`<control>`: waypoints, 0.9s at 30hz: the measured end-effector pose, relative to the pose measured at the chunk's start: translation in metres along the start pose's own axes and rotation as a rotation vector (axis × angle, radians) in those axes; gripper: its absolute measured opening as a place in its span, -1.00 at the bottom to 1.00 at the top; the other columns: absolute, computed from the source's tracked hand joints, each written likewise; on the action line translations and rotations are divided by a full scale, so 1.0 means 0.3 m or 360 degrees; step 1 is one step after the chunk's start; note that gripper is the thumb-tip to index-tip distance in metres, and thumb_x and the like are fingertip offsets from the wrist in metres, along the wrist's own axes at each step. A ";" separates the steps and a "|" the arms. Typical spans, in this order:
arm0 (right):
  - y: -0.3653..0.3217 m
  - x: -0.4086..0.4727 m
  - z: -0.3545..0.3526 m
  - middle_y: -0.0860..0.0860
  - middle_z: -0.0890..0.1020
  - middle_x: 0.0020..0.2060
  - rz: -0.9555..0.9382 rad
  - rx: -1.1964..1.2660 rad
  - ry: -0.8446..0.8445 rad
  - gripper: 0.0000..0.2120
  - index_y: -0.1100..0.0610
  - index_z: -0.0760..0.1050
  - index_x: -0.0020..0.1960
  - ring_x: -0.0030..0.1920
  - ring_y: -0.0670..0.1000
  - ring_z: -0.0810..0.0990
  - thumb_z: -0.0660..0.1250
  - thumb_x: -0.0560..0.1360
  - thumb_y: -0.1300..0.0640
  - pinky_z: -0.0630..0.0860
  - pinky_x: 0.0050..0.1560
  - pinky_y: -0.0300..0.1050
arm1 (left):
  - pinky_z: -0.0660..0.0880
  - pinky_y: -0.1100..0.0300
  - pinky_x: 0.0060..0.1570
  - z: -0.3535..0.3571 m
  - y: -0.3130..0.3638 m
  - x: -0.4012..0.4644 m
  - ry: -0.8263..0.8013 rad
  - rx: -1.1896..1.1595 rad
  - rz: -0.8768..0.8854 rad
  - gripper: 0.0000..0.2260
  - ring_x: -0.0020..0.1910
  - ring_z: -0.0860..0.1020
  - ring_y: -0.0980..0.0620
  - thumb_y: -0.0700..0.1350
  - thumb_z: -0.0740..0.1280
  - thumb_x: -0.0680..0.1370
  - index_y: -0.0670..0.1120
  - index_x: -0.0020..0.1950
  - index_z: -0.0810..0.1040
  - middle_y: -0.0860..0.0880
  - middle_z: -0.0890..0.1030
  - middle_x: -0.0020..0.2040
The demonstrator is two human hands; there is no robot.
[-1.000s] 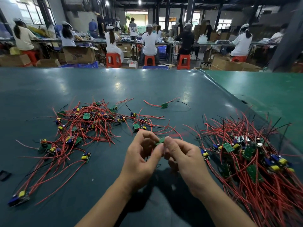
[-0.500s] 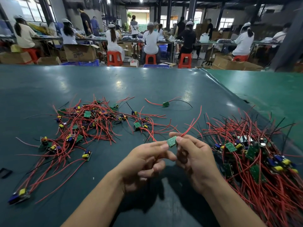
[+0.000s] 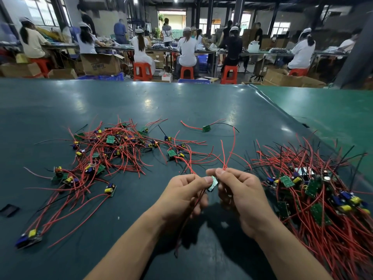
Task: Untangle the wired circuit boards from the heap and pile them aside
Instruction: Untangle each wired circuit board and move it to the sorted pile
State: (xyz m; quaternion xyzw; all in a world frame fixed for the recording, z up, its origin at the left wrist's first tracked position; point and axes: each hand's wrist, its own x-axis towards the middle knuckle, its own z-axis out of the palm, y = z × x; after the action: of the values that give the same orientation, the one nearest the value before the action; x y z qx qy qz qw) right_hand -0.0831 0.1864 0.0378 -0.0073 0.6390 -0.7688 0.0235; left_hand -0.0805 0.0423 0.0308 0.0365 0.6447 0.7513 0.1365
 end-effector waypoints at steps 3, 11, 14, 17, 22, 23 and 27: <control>0.008 0.000 0.005 -0.06 0.44 -0.52 -0.0007 -0.0021 0.0032 -0.76 0.11 0.71 -0.17 -0.56 -0.12 0.31 0.29 0.57 0.21 0.21 -0.57 -0.32 | 0.17 0.40 -0.65 -0.002 0.003 0.000 0.0025 0.0042 0.0007 -0.63 -0.69 0.30 0.13 -0.06 0.34 0.56 0.00 -0.46 0.46 -0.03 0.47 -0.53; -0.002 0.051 -0.047 -0.06 0.40 -0.50 -0.0234 0.0286 0.0388 -0.79 0.22 0.63 -0.10 -0.61 -0.15 0.21 0.24 0.60 0.26 0.16 -0.61 -0.34 | 0.17 0.40 -0.64 -0.010 0.008 -0.015 -0.0094 -0.0106 -0.0044 -0.76 -0.70 0.25 0.12 -0.08 0.41 0.48 -0.12 -0.30 0.43 -0.04 0.39 -0.59; -0.004 0.063 -0.071 -0.05 0.44 -0.49 -0.0315 0.0357 0.0485 -0.79 0.21 0.63 -0.12 -0.63 -0.13 0.23 0.25 0.60 0.26 0.16 -0.62 -0.32 | 0.18 0.38 -0.65 -0.013 0.021 -0.028 -0.0247 -0.0154 -0.0090 -0.78 -0.69 0.25 0.15 0.00 0.43 0.32 -0.12 -0.28 0.51 -0.02 0.37 -0.59; 0.006 0.078 -0.083 -0.04 0.44 -0.48 -0.0274 0.0422 0.0599 -0.77 0.20 0.62 -0.16 -0.63 -0.13 0.23 0.24 0.61 0.25 0.17 -0.62 -0.33 | 0.18 0.38 -0.64 -0.023 0.025 -0.033 -0.0341 -0.0149 -0.0134 -0.79 -0.68 0.25 0.18 0.05 0.43 0.26 -0.09 -0.31 0.61 0.02 0.36 -0.60; 0.004 0.094 -0.123 -0.01 0.38 -0.44 -0.0286 0.0607 0.0838 -0.74 0.19 0.55 -0.14 -0.64 -0.15 0.23 0.18 0.65 0.17 0.18 -0.63 -0.34 | 0.18 0.36 -0.68 -0.052 0.036 -0.027 -0.0317 -0.0570 -0.0155 -0.82 -0.69 0.21 0.18 -0.02 0.45 0.30 -0.14 -0.30 0.65 0.06 0.31 -0.60; 0.002 0.093 -0.124 0.01 0.37 -0.43 -0.0271 0.0562 0.0820 -0.73 0.18 0.54 -0.14 -0.63 -0.14 0.24 0.18 0.66 0.15 0.18 -0.62 -0.35 | 0.18 0.36 -0.69 -0.059 0.042 -0.022 -0.0289 -0.0649 -0.0106 -0.86 -0.69 0.21 0.19 -0.07 0.45 0.36 -0.14 -0.28 0.66 0.08 0.31 -0.59; 0.005 0.043 -0.053 0.00 0.45 -0.50 0.0006 0.0126 0.0150 -0.50 0.13 0.60 -0.33 -0.60 -0.10 0.29 0.21 0.54 -0.23 0.21 -0.58 -0.34 | 0.14 0.38 -0.67 -0.056 0.034 0.005 0.0019 -0.0535 0.0046 -0.74 -0.68 0.18 0.19 0.06 0.42 0.37 -0.09 -0.34 0.49 0.07 0.31 -0.57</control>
State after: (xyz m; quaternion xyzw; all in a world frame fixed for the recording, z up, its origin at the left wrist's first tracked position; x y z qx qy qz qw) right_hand -0.0966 0.2010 0.0333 0.0310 0.6086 -0.7929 -0.0050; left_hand -0.0873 0.0254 0.0378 0.0179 0.5101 0.8506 0.1261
